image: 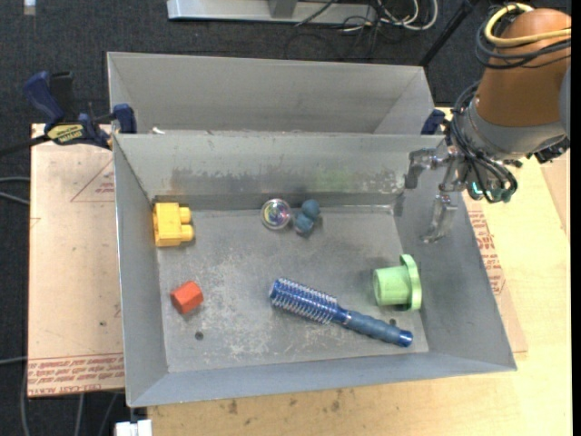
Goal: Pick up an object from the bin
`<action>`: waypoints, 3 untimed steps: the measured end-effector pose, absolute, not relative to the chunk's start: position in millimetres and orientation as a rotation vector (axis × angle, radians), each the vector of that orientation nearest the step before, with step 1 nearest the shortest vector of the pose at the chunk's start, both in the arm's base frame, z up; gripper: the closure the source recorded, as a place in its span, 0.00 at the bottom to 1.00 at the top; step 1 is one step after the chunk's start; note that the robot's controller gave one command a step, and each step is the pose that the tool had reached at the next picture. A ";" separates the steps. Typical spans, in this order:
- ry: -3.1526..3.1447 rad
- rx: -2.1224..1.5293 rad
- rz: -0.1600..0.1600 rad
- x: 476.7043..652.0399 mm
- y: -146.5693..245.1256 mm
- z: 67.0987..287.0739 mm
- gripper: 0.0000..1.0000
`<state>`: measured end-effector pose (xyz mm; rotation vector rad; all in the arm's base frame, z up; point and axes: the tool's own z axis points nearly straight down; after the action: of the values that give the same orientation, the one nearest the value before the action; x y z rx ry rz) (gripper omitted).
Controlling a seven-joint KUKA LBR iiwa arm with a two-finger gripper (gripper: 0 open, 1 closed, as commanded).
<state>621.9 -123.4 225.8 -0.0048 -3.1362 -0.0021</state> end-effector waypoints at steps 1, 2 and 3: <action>-3.137 0.035 -0.001 543.3 -150.2 66.3 0.00; -3.129 0.291 -0.003 489.8 -92.0 126.5 0.00; -3.152 0.002 -0.004 484.3 -30.1 71.5 0.00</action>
Offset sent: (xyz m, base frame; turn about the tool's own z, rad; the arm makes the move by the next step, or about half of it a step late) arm -0.0766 -0.0262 -0.1558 -0.0294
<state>484.3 -30.1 71.5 0.0023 -3.1517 -0.0038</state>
